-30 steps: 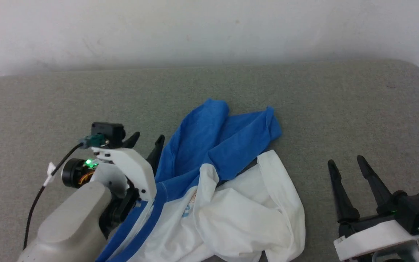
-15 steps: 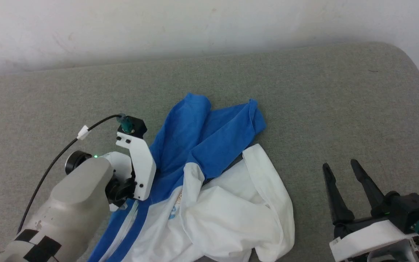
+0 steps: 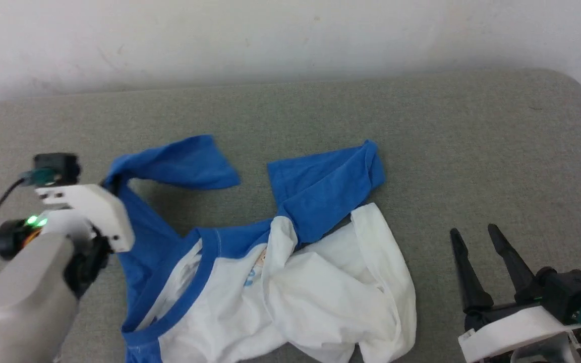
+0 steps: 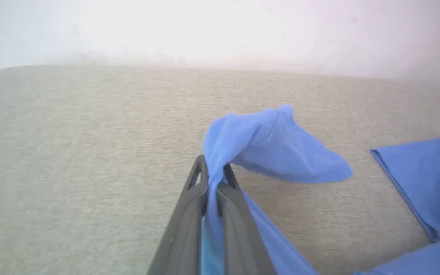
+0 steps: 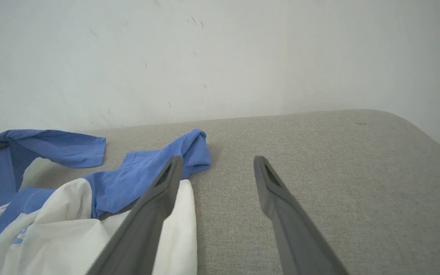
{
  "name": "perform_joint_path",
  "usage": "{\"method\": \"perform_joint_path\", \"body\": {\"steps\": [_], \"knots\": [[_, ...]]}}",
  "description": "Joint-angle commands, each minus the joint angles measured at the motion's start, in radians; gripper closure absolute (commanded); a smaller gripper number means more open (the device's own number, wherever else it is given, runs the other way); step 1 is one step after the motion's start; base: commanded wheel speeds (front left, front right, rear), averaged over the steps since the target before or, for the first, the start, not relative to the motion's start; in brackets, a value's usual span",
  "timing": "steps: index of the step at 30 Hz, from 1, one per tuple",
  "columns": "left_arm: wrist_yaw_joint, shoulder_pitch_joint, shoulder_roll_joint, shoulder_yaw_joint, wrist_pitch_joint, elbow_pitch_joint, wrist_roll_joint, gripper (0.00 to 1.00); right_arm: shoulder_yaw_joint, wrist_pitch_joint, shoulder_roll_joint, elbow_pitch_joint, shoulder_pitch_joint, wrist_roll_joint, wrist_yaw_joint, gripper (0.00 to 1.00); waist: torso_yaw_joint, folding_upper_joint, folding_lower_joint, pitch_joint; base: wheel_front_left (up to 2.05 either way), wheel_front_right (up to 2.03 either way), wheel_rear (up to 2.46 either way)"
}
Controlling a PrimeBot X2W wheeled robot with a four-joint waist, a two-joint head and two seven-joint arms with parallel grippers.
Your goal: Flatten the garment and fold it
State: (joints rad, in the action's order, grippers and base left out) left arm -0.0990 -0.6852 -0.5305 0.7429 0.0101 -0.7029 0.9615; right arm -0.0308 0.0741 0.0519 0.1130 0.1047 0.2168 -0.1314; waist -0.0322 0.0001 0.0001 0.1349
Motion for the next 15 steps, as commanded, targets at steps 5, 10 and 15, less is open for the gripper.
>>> {"method": "perform_joint_path", "body": {"steps": [5, 10, 15], "knots": [[-0.141, 0.224, -0.126, -0.145, -0.075, 0.079, 0.124, 1.00, -0.005, 0.008, -0.002, -0.005, 0.010, 0.007, 0.001, 0.00, 0.024, -0.0001, -0.0001, -0.017, 0.00, 0.00, 0.00], [-0.237, 0.463, -0.178, -0.261, -0.113, 0.151, 0.256, 1.00, -0.004, 0.007, -0.002, -0.007, 0.016, 0.007, 0.001, 0.00, 0.033, -0.0001, -0.0001, -0.020, 0.00, 0.00, 0.00], [-0.253, 0.564, -0.170, -0.299, -0.188, 0.256, 0.280, 0.00, 0.000, 0.002, -0.002, -0.011, 0.024, 0.005, 0.001, 0.00, 0.044, -0.0001, -0.0001, -0.032, 0.00, 0.00, 0.00]]}}
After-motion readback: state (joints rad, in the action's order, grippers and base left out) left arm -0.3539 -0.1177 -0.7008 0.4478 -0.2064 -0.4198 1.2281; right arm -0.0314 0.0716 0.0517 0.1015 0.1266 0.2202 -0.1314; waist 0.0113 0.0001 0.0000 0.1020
